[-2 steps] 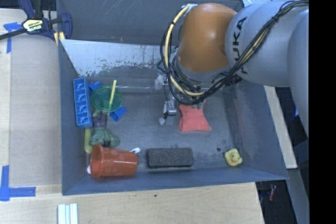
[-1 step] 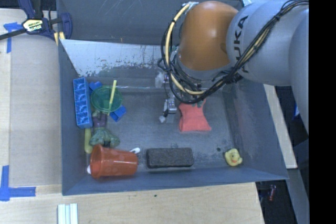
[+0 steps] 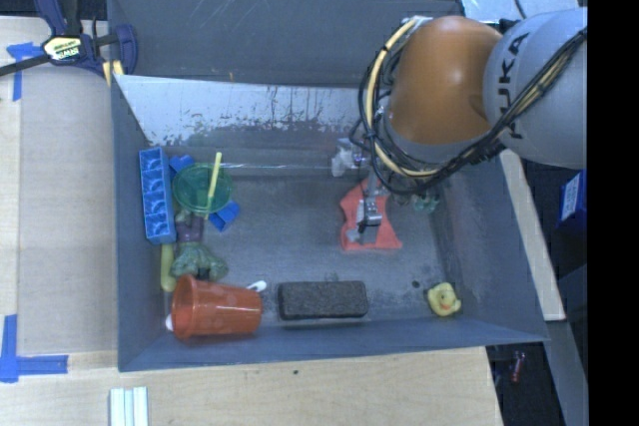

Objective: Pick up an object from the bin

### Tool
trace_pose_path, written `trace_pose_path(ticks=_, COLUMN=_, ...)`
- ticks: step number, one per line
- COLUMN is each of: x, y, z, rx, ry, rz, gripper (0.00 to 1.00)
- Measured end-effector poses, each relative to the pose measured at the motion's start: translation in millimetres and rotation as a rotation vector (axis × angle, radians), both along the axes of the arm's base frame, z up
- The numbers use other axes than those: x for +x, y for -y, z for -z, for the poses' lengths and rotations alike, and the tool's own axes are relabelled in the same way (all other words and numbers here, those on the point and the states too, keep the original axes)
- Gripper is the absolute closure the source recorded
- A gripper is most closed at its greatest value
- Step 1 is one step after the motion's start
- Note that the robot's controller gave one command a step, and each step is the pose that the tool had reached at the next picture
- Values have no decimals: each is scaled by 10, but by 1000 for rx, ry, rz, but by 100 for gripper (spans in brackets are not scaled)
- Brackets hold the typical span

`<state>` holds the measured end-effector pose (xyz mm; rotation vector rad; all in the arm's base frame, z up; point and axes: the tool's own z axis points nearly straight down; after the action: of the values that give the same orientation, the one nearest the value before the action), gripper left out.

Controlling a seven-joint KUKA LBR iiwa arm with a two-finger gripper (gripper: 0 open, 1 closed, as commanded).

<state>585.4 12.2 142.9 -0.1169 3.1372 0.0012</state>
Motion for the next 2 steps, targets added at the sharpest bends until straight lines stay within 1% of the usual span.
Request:
trace_pose_path(ticks=1, x=-162, y=257, z=-189, rx=0, ry=1, rz=-126, gripper=0)
trace_pose_path(ticks=2, x=-18, y=360, z=-56, rx=1, ry=11, rz=-157, gripper=0)
